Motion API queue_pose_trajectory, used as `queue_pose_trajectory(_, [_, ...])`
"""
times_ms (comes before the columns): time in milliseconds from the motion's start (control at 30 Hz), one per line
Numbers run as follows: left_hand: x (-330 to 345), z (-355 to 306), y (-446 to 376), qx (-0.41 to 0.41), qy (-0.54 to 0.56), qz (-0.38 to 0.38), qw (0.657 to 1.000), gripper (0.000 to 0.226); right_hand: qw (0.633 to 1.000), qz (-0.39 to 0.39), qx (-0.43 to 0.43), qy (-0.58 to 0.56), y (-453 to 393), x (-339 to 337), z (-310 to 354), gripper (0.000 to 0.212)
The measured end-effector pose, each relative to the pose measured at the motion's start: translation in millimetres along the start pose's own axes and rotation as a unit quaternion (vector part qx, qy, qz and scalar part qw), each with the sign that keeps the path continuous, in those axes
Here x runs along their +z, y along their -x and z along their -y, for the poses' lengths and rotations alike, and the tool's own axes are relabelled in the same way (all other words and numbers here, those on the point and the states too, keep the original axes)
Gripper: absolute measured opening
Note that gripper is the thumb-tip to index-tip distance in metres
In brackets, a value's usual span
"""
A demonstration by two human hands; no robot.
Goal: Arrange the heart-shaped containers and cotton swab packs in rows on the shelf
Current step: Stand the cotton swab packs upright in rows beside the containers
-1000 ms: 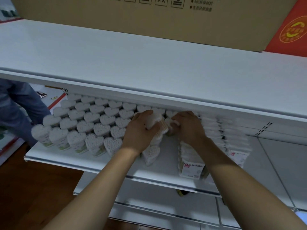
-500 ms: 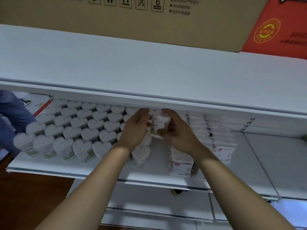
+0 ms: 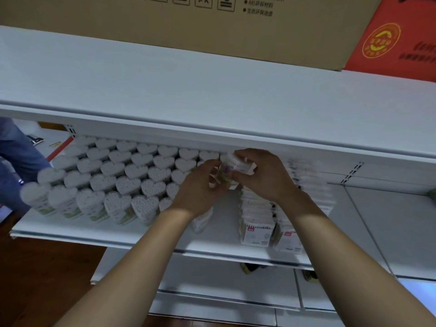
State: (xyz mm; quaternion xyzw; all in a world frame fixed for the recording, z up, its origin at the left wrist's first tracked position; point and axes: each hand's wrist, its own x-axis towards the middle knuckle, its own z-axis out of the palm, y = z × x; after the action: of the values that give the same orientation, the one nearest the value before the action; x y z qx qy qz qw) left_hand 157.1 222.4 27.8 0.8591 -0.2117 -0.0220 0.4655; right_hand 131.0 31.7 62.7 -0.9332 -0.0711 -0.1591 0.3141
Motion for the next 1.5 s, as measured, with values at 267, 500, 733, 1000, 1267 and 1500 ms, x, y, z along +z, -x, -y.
queue_pose_trajectory(267, [-18,17,17,-0.015,-0.308,0.171,0.936,0.059,0.988,0.072,-0.002,0.137,6,23,-3,0.046])
queue_pose_trajectory(500, [-11,25,17,0.02,-0.355,0.141,0.924,0.047,0.974,0.112,-0.02,0.195,4,34,-4,0.045])
queue_pose_trajectory(733, [-15,22,16,0.038,-0.352,0.133,0.926,0.042,0.958,0.078,-0.034,0.275,7,62,-18,0.039])
queue_pose_trajectory(1000, [-19,25,15,0.046,-0.342,0.141,0.928,0.043,0.952,0.038,-0.046,0.299,8,71,-21,0.035])
queue_pose_trajectory(1267, [-19,27,14,0.044,-0.335,0.142,0.93,0.044,0.951,0.041,-0.049,0.302,8,77,-26,0.041])
queue_pose_trajectory(1500, [-21,27,15,0.042,-0.326,0.139,0.934,0.045,0.96,0.054,-0.046,0.272,9,69,-25,0.031])
